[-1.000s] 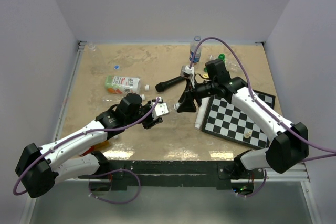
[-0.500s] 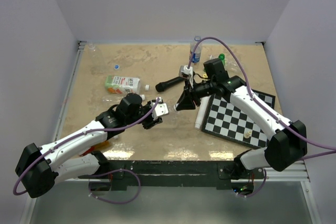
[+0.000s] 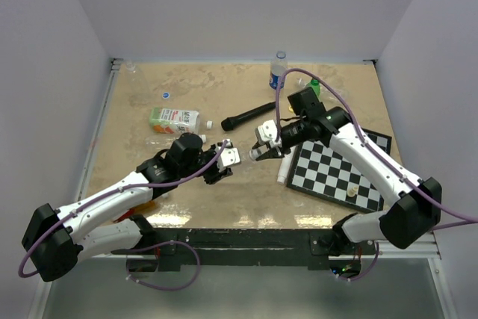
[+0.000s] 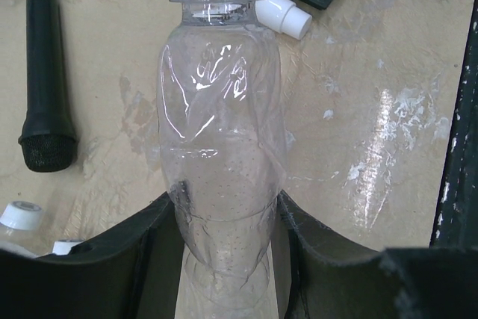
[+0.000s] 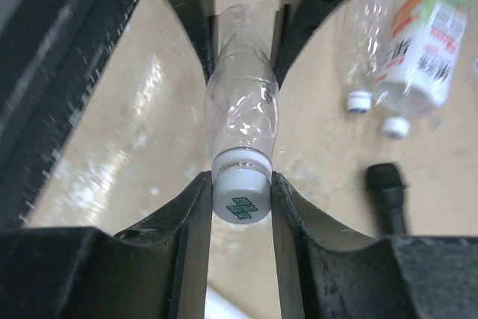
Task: Unscrew the bottle caps
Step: Unscrew the bottle cap from the plastic bottle.
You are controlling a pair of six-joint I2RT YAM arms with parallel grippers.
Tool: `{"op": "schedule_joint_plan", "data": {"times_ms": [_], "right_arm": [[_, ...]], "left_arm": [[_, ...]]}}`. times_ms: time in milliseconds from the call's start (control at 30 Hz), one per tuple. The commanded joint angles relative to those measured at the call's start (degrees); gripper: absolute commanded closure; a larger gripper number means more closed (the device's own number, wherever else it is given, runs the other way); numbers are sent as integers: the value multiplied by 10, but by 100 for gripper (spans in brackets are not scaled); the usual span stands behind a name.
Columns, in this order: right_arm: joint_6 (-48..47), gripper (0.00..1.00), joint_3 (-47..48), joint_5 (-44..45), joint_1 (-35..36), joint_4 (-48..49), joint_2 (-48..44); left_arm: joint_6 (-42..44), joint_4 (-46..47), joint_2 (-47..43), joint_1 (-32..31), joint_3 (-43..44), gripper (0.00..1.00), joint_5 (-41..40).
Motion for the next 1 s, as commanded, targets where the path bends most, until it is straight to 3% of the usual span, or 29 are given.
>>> {"op": "schedule_joint_plan", "data": {"times_ms": [0,200,633,967], "right_arm": [[-452,100,37,63,-4,-161,-24],[-618,100,61,102,-4,-177,-6],[-635,100,67,126,-18,-161,-32],[-679,100,44,77,-43,-191,-62]], "left_arm": [[-8,14,-11,4,9,100,-5],[-8,13,-12,4,8,100,-5],[-6,15,-9,4,7,100,-2],[-8,17,-13,4,6,100,32]]}}
